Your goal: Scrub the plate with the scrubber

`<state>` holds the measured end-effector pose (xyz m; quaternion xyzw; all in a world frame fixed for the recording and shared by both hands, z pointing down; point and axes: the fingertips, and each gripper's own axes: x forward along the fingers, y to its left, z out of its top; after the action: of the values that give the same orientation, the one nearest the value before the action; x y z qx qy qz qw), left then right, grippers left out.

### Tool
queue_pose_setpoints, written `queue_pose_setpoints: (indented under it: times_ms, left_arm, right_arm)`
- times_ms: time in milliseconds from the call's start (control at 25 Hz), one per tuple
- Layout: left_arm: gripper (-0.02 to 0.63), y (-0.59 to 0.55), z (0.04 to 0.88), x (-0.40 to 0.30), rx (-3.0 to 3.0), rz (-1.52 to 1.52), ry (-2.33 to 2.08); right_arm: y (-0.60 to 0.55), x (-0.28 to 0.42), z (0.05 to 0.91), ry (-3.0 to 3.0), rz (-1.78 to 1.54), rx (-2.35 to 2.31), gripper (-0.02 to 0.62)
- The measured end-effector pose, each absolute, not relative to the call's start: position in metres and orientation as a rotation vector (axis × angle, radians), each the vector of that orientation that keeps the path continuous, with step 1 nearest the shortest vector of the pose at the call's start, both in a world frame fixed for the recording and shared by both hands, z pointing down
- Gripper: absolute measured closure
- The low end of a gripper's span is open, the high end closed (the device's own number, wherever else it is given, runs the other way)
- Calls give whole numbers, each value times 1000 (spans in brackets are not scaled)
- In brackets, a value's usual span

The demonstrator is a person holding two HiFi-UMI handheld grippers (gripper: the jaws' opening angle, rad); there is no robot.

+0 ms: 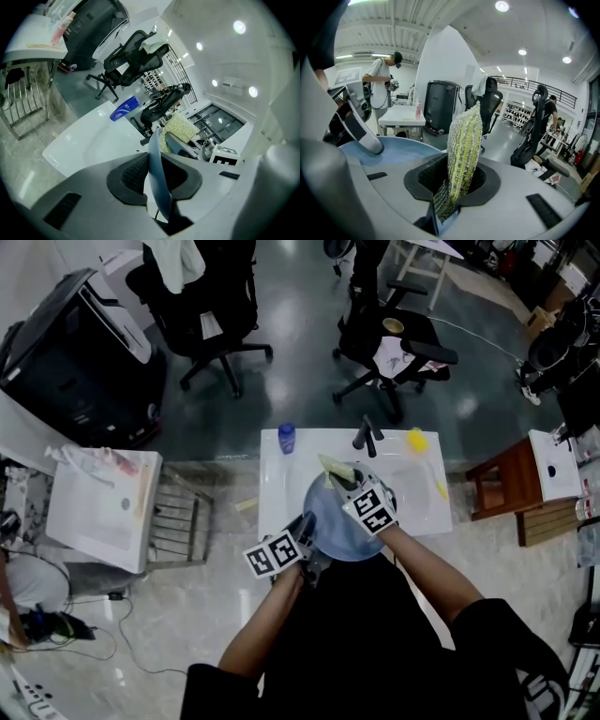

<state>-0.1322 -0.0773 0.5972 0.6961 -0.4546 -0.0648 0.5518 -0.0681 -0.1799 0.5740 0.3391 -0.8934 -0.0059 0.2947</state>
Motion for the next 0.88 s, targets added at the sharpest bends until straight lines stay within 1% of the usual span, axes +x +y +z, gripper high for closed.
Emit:
queue_pose_setpoints:
  times_ms: [880]
  left_arm:
    - [529,-75,598,-129,1642,-193,-1021]
  right_arm:
    - [-187,-21,588,-2286,24,986,529]
